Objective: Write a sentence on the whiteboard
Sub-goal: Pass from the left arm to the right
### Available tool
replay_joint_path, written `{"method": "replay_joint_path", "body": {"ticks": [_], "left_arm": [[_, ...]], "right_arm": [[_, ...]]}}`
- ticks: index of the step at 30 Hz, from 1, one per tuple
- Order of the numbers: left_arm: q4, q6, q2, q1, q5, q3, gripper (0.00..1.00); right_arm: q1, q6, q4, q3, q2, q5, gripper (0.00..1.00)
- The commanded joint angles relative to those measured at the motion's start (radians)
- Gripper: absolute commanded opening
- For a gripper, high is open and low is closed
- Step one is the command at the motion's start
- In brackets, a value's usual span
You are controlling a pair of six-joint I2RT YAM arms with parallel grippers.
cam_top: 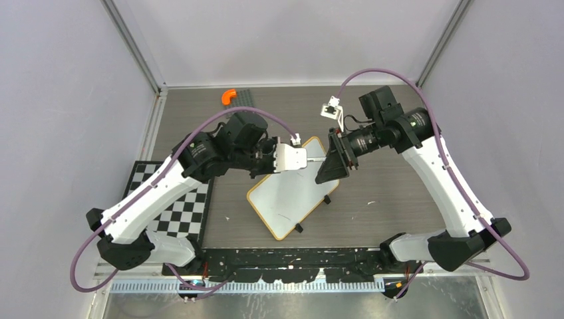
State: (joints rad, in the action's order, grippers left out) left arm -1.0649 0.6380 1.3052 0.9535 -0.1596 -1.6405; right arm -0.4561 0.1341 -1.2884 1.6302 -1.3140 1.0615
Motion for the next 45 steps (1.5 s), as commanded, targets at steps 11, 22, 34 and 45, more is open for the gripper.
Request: {"method": "replay_joint_path", "body": {"ticks": [11, 22, 34, 45], "left_arm": [[0.005, -0.034, 0.077, 0.025, -0.054, -0.097, 0.00], [-0.007, -0.061, 0.109, 0.046, -0.039, -0.127, 0.00], [-0.005, -0.143, 0.085, 0.039, 0.004, -0.097, 0.00], [0.017, -0.253, 0.093, 0.020, -0.008, -0.102, 0.00]], "right_arm": [[-0.043, -0.104, 0.099, -0.009, -0.024, 0.050, 0.41], [-0.046, -0.133, 0.150, -0.025, -0.018, 0.035, 0.36], [-0.033, -0.165, 0.170, -0.021, 0.002, 0.009, 0.39], [-0.013, -0.279, 0.288, -0.038, 0.004, -0.016, 0.32]]}}
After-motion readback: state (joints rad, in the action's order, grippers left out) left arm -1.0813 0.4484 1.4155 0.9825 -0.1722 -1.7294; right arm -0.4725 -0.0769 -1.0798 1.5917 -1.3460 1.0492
